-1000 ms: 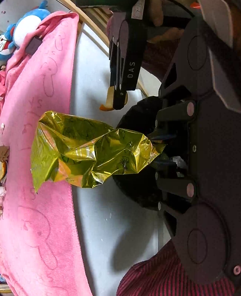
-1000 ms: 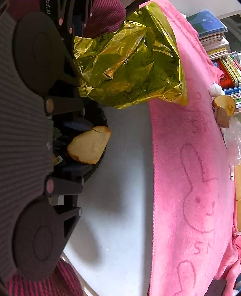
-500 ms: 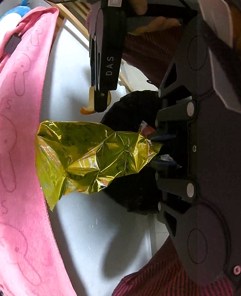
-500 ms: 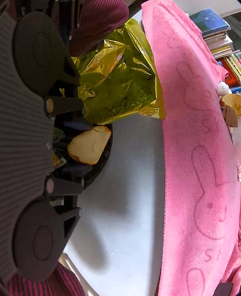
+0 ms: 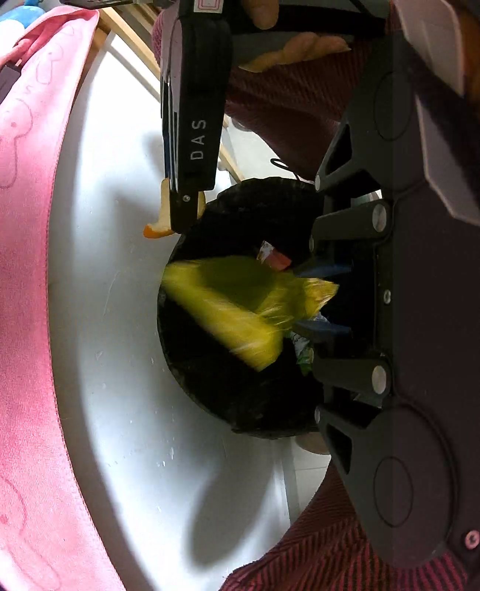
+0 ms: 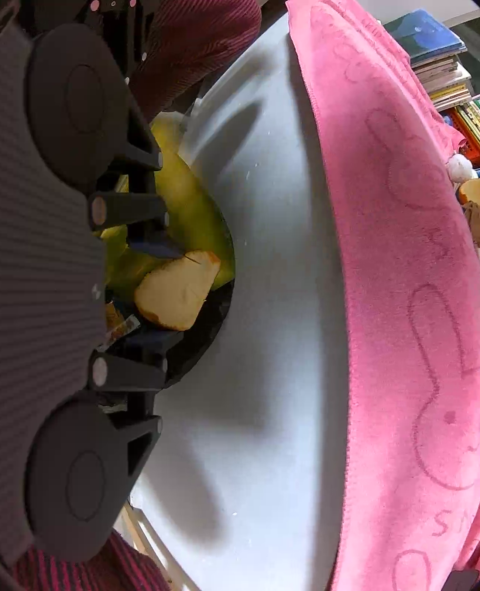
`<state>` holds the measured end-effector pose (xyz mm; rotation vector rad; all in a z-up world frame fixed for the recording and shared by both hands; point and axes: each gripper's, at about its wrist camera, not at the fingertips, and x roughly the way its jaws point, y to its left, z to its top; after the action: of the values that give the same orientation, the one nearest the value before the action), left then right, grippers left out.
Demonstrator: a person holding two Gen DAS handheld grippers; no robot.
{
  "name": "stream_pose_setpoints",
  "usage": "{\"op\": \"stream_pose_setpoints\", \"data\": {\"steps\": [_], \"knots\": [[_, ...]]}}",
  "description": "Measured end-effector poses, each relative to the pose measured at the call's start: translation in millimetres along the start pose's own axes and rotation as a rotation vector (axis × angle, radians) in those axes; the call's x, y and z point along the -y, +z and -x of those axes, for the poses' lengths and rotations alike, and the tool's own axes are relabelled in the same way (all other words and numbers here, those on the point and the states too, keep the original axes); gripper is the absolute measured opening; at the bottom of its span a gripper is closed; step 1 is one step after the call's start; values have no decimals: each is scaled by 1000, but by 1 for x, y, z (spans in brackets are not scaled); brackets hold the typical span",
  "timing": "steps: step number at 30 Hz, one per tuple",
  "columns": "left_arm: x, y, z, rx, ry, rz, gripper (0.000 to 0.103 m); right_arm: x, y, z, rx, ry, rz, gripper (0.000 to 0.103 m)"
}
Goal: Collect trash
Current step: 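Open the left tool to drop the gold foil while the right drops the peel into the bin, then raise both open tools from the bin back over the towel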
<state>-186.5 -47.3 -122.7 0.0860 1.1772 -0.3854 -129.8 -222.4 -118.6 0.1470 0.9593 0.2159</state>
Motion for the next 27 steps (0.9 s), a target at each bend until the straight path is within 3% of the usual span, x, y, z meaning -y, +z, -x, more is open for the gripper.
{"op": "stream_pose_setpoints", "data": {"steps": [9, 15, 19, 27], "knots": [[-1, 4, 10, 70, 31, 8, 55, 5, 3, -5, 2, 31, -25, 74], [-9, 13, 25, 129, 21, 56, 76, 2, 8, 4, 43, 30, -14, 76], [-20, 26, 48, 199, 14, 85, 79, -2, 21, 26, 127, 39, 17, 79], [-41, 60, 102, 430, 40, 115, 87, -12, 54, 70, 316, 43, 98, 83]]}}
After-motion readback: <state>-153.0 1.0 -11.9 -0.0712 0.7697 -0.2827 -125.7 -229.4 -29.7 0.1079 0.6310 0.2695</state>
